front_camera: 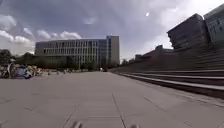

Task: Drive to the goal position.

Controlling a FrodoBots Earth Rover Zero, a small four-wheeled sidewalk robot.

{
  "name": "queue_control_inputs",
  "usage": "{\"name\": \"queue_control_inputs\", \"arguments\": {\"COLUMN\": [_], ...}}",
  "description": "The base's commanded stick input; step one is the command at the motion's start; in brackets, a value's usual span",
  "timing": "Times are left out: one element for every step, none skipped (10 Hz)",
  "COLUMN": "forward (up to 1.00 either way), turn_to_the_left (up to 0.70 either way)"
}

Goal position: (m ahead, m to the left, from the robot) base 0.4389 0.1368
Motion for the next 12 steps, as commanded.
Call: {"name": "queue_control_inputs", "arguments": {"forward": [0.7, 0.7, 0.7, 0.7, 0.7, 0.7, 0.31, 0.0, 0.0, 0.0, 0.0, 0.0], "turn_to_the_left": [0.0, 0.0, 0.0, 0.0, 0.0, 0.0, 0.0, 0.0, 0.0, 0.0, 0.0, 0.0]}}
